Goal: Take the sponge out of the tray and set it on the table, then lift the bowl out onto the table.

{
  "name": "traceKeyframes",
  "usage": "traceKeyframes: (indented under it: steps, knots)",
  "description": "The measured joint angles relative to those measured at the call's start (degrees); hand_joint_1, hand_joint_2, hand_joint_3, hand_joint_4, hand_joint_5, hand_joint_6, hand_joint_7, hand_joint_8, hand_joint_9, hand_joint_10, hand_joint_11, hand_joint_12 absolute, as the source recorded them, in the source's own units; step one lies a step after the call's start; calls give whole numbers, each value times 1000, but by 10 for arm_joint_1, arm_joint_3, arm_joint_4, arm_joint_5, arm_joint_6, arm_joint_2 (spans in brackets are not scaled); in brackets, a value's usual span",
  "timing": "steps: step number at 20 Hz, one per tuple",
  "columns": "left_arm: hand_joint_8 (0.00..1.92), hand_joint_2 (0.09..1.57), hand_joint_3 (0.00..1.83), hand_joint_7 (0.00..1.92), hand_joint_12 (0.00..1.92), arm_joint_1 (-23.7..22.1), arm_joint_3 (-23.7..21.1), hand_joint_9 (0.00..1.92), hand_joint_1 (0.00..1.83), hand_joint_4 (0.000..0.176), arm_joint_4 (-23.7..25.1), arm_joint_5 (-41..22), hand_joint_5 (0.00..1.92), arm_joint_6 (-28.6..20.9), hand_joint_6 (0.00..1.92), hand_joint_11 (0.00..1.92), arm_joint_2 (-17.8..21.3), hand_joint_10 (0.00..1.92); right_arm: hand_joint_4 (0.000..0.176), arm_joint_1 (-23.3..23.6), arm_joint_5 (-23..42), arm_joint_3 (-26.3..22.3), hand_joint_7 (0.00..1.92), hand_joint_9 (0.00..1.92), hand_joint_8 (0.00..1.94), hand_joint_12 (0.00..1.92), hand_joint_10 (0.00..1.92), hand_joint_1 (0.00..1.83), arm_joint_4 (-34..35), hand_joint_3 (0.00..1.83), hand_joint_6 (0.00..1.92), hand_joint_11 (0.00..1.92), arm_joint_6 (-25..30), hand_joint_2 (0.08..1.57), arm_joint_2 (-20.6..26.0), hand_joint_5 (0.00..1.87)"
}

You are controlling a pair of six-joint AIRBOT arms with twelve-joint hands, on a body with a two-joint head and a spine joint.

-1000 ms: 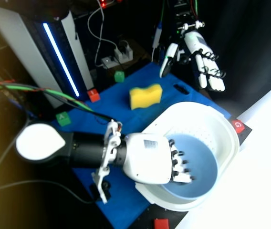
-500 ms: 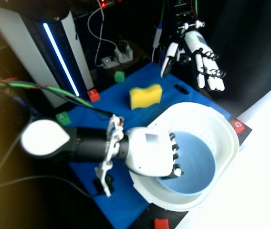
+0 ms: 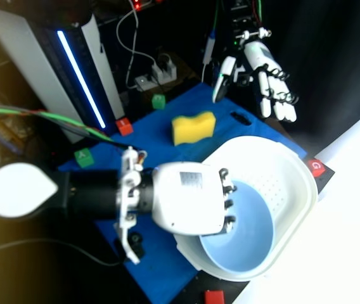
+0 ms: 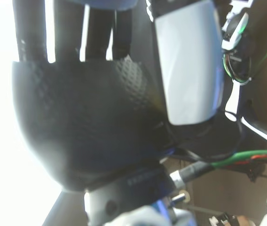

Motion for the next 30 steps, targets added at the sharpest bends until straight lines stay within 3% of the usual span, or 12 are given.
traceKeyframes:
  steps: [1,2,4,5,6,9,13,16,18,21,27,30]
  knots:
    - [0,1003,4,74,25,0,0,7,682,108,0,0,137,0,0,26,0,0,0,0,0,0,1336,1292,801,1764,1258,628,2,14,460,1140,0,1346,0,1108]
    - [3,1003,3,78,28,0,0,11,683,109,1,-1,144,0,3,31,0,2,0,0,0,0,1229,1264,1344,1890,1635,446,1,8,706,1195,0,1396,0,1042]
    - [1,1004,3,74,21,0,0,0,673,111,1,-2,142,0,2,11,0,0,0,0,0,0,1285,1422,1882,1920,1902,327,-2,5,1569,1402,0,1477,0,898]
    - [0,1003,2,66,20,0,0,0,665,113,1,-2,140,0,1,8,0,0,0,0,0,0,1319,1489,1929,1921,1917,325,0,5,1851,1497,0,1489,0,921]
    - [0,1003,2,64,26,0,0,0,654,110,1,-2,136,0,0,19,0,0,0,1,0,0,1339,1513,1939,1921,1920,277,2,4,1907,1524,0,1493,0,958]
    - [6,1000,0,74,18,0,0,6,644,86,1,-3,139,0,3,1,0,2,0,1,2,-1,1359,1556,1941,1921,1921,276,4,3,1921,1585,-2,1510,0,947]
    - [8,993,0,96,7,0,0,21,639,79,2,-3,151,0,3,16,0,7,0,1,2,-4,1317,1515,1941,1921,1921,443,4,0,1921,1563,-2,1474,0,938]
    - [3,991,0,91,6,0,0,9,648,102,2,-3,159,0,5,12,0,0,0,1,3,-4,1324,1512,1941,1921,1921,492,3,0,1921,1543,-2,1452,0,892]
    - [0,1003,3,80,16,0,0,6,659,95,2,-3,151,0,0,31,0,0,0,6,3,-3,1329,1503,1941,1921,1921,385,-3,3,1921,1528,-2,1464,0,916]
    - [1,1005,3,79,17,0,0,11,674,97,2,-3,149,0,1,32,0,2,0,23,-3,-10,1503,1637,1941,1921,1921,132,-7,8,1921,1629,-8,1509,4,1218]
    - [5,995,0,93,25,0,0,19,713,125,-1,-5,164,0,6,42,-3,4,0,62,1,-88,1320,1420,1778,1921,1871,30,3,0,1909,1419,-72,1560,56,1048]
    - [6,996,0,104,40,0,0,37,709,105,3,-7,168,0,5,71,-4,8,0,62,1,-136,1345,1470,1846,1921,1915,2,0,2,1905,1493,-90,1557,83,1045]
